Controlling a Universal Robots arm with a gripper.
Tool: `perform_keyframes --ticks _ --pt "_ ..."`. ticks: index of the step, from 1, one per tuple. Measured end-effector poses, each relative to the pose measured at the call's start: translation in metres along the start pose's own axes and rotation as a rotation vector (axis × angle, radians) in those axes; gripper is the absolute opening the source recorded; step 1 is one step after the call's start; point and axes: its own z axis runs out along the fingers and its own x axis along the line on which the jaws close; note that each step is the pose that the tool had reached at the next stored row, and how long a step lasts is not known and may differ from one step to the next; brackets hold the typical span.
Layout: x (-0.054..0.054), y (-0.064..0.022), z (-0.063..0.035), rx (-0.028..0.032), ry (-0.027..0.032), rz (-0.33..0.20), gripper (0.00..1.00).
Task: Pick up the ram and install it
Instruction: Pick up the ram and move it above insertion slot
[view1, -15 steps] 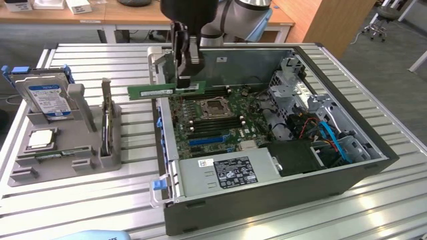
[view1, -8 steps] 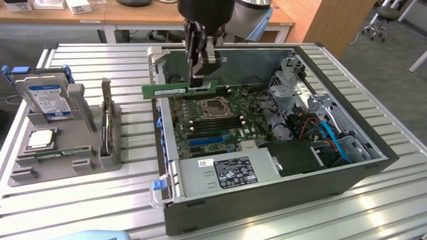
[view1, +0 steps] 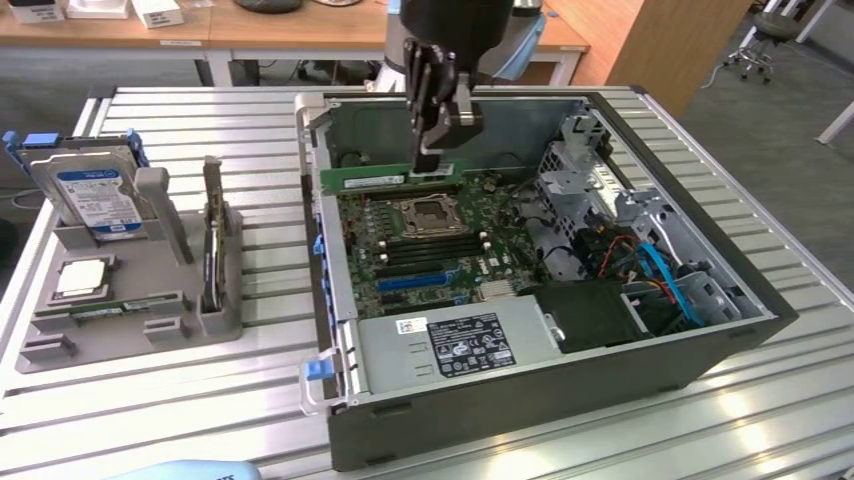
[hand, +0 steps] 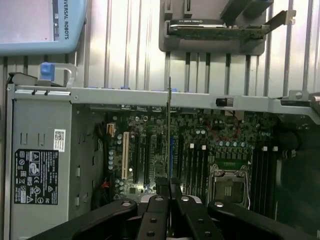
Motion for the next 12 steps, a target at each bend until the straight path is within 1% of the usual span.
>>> perform_keyframes --ticks 12 --pt "0.001 -0.0372 -0.0014 0.0 0.0 0.0 0.11"
